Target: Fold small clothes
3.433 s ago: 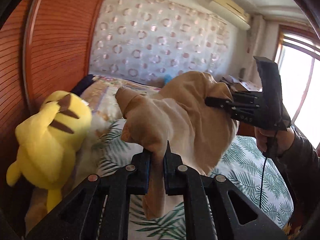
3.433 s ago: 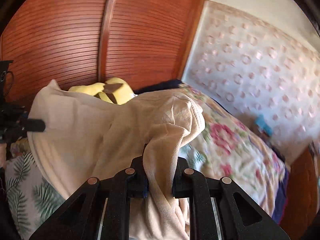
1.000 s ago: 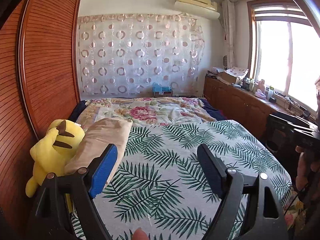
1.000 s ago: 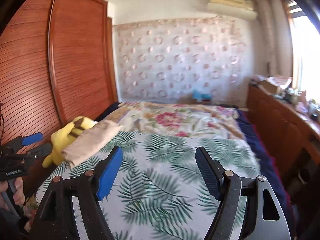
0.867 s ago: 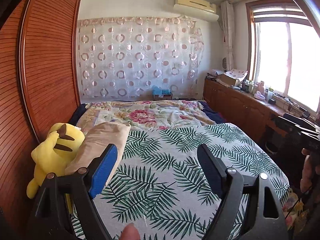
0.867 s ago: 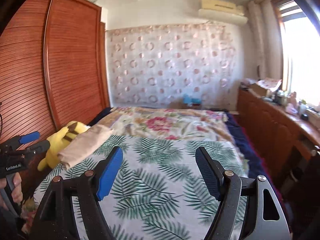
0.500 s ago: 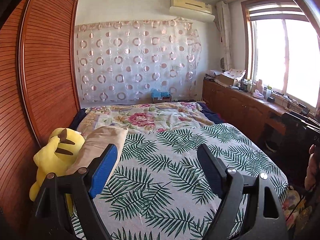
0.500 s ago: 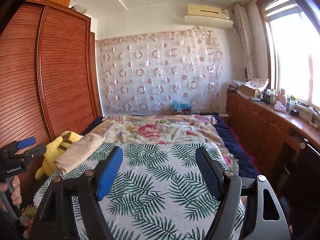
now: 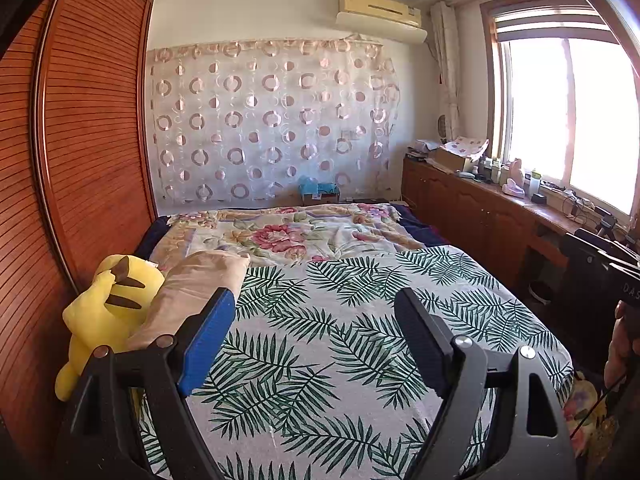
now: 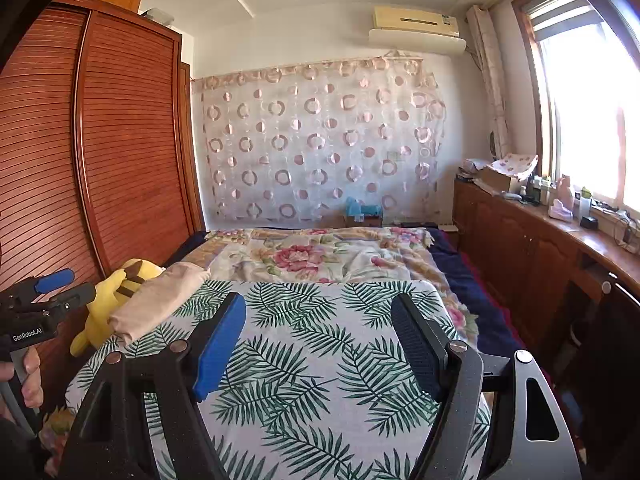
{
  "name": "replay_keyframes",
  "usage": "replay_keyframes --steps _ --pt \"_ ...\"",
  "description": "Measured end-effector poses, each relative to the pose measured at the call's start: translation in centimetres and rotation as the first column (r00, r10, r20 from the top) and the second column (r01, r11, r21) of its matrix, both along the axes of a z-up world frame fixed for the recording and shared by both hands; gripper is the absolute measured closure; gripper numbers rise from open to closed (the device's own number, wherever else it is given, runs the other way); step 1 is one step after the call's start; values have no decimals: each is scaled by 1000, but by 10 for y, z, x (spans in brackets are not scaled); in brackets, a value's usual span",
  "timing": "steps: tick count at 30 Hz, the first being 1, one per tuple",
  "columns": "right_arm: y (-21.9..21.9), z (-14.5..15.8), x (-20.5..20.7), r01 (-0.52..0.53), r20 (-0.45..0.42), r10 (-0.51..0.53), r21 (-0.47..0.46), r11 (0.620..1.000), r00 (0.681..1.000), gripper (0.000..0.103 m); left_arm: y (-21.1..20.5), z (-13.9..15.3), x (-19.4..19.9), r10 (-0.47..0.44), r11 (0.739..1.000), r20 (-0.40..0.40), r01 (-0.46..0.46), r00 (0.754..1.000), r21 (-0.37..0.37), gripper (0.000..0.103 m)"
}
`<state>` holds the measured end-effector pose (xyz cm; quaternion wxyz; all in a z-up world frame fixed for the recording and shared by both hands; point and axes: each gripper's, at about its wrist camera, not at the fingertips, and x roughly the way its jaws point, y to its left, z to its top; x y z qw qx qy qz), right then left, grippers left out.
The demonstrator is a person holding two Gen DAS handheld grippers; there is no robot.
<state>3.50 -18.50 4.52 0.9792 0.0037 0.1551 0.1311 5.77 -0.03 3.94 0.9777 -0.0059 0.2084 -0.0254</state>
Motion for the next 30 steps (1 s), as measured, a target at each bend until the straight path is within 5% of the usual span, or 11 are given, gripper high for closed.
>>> replay_keyframes --steps 30 --pt "-10 -4 8 -5 6 5 -9 1000 1000 26 -2 1 -1 2 1000 3 -2 1000 -3 20"
